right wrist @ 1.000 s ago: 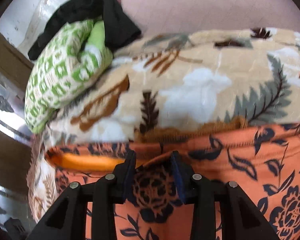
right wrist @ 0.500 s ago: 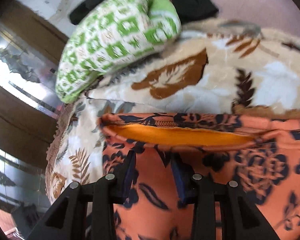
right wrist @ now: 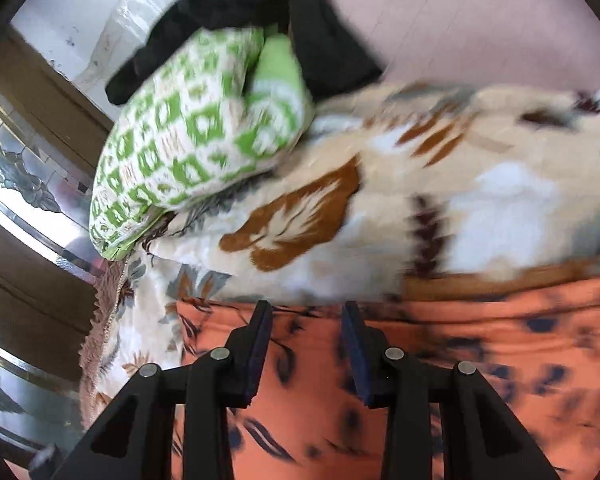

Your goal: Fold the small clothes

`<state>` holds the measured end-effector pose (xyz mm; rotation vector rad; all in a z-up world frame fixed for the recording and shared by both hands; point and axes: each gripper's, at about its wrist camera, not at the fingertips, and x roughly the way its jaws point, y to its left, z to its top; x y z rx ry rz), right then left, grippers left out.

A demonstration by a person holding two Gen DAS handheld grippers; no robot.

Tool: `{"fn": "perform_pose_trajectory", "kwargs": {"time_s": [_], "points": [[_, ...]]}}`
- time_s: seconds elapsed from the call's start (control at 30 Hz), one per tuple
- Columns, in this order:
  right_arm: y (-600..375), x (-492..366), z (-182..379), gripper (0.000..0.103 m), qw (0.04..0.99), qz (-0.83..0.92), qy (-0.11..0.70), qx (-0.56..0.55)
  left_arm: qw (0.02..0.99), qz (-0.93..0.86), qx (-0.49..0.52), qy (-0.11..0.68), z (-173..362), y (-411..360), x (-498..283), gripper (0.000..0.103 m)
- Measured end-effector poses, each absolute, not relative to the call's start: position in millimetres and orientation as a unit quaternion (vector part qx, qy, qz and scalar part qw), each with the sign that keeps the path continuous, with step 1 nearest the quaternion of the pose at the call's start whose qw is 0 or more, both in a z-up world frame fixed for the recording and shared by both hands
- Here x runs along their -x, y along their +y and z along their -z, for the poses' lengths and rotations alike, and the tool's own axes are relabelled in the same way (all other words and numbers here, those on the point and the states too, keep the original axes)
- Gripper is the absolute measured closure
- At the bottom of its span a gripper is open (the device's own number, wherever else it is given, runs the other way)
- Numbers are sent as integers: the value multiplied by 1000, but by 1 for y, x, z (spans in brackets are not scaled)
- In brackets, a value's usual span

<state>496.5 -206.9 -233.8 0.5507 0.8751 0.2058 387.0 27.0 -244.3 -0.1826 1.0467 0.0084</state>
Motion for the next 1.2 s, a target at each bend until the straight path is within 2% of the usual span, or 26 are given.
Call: {"fn": "perform_pose_trajectory", "kwargs": {"time_s": [0.13,0.27,0.5,0.57,0.6,0.63,0.67,0.8,1.0,1.2], "points": [[-267,-440,217,63,891,-28,397,-219,866,-8,58,496,244,18,-384,24],[-333,-403,220,63,884,40,408,-224,867,-13,53,495,246,15,-383,24],[-418,-397,275,62,837,145,471,-237,868,-21,41,495,249,7,-385,24],[-428,-396,294,58,832,138,474,-254,867,-22,39,497,250,6,-386,23],[-428,-393,292,54,840,136,460,-253,866,-24,41,497,251,6,-387,21],[-427,-393,290,45,843,125,458,-253,866,-27,45,498,252,7,-387,20],[-426,-392,289,44,843,118,460,-252,865,-27,50,499,252,8,-387,20],[-424,-368,273,44,851,106,456,-240,865,-28,59,497,247,8,-384,20],[-418,-277,249,44,873,79,413,-246,886,3,22,464,230,-24,-365,20],[-414,-206,264,44,865,50,398,-301,885,-16,-48,463,242,-43,-361,16]]}}
